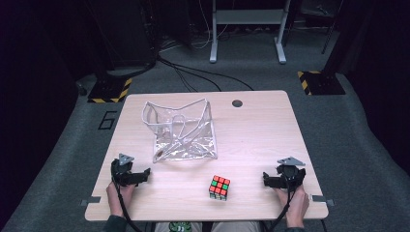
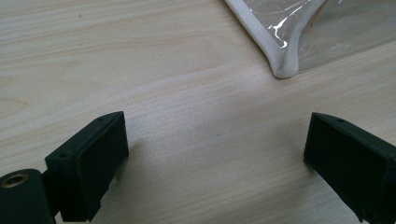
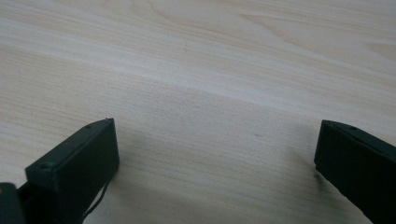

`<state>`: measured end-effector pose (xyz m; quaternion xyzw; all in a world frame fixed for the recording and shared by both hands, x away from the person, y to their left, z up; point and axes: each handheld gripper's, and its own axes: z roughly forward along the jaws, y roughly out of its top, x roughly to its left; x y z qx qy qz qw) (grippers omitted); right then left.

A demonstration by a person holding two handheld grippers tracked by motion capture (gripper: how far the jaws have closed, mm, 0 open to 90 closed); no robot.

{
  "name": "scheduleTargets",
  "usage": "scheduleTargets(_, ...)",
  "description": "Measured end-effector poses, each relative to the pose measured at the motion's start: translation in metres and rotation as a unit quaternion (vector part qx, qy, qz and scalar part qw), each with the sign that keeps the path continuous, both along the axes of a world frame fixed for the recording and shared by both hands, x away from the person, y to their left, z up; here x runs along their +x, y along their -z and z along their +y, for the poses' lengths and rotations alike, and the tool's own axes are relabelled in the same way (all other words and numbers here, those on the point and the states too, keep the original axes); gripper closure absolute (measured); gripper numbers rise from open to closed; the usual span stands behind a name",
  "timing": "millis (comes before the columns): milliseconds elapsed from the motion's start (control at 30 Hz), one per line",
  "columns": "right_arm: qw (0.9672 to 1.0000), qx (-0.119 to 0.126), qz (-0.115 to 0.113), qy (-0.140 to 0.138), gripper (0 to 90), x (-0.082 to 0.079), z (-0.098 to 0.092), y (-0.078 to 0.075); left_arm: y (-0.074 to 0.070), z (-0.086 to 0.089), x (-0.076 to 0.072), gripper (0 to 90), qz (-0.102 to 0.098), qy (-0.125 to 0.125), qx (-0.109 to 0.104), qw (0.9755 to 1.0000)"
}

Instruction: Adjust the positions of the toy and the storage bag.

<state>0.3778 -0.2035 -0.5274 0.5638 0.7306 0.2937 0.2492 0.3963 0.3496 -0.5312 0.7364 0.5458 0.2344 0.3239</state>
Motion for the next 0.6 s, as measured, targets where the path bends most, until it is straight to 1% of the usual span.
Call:
scheduleTargets(67, 1.0, -0.004, -0.001, -0.005, 0.0, -0.002, 0.0, -0.001, 0.0, 0.0, 0.0, 6.3, 0.001, 0.001, 0.0, 1.0)
scheduleTargets(167, 0.9998, 0.006, -0.014, -0.015, 0.0, -0.005, 0.001, -0.003, 0.0, 0.0, 0.0, 6.3, 0.001, 0.001, 0.0, 1.0)
scheduleTargets(267, 0.9994, 0.02, -0.017, -0.023, 0.0, -0.006, 0.002, -0.005, 0.0, 0.0, 0.0, 6.3, 0.0, 0.001, 0.0, 1.0)
scheduleTargets(433, 0.9992, 0.009, -0.018, -0.035, 0.0, -0.009, 0.01, -0.007, 0.0, 0.0, 0.0, 6.4, 0.0, 0.001, 0.0, 1.0)
scheduleTargets(533, 0.9988, 0.01, -0.021, -0.043, 0.0, -0.012, 0.014, -0.009, 0.0, 0.0, 0.0, 6.5, 0.0, 0.001, 0.0, 1.0)
scheduleTargets(600, 0.9984, 0.016, -0.018, -0.051, 0.0, -0.013, 0.017, -0.01, 0.0, 0.0, 0.0, 6.4, 0.0, 0.001, 0.0, 1.0)
